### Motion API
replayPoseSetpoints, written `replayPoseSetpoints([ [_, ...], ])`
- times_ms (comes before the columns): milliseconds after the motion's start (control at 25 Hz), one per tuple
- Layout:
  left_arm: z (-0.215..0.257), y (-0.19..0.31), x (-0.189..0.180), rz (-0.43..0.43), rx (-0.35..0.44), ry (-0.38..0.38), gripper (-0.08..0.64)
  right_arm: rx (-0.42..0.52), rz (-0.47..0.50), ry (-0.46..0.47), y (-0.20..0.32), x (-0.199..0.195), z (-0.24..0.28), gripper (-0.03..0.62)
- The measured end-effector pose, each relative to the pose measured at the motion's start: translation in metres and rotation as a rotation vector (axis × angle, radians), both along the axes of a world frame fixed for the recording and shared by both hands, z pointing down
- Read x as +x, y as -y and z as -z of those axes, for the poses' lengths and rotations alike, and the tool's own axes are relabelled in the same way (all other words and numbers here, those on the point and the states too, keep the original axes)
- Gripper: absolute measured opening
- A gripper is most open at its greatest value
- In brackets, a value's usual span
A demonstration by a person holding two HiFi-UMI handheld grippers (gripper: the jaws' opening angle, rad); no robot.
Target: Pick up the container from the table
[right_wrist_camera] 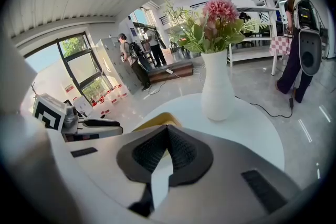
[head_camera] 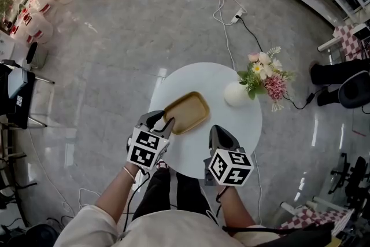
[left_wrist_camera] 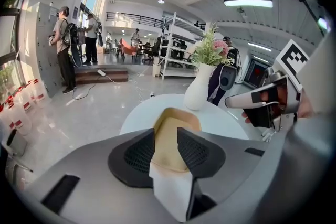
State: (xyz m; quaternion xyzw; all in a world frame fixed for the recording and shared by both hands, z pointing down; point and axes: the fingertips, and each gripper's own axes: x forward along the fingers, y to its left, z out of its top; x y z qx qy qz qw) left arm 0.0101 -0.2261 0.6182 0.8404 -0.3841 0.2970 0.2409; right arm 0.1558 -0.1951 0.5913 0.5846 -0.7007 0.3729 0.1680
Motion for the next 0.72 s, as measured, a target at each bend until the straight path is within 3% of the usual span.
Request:
replayPoseSetpoints([
  [400, -0.013, 0.016, 0.007, -0.078, -0.031, 0.02, 0.162, -0.018, -0.012, -0.004, 0.004, 0.009, -0.008, 0.025],
  [720, -0.03, 0.025, 0.008, -0.149, -0.05, 0.083, 0.172, -0.047, -0.025, 0.002, 0.005, 0.015, -0.018, 0.025],
])
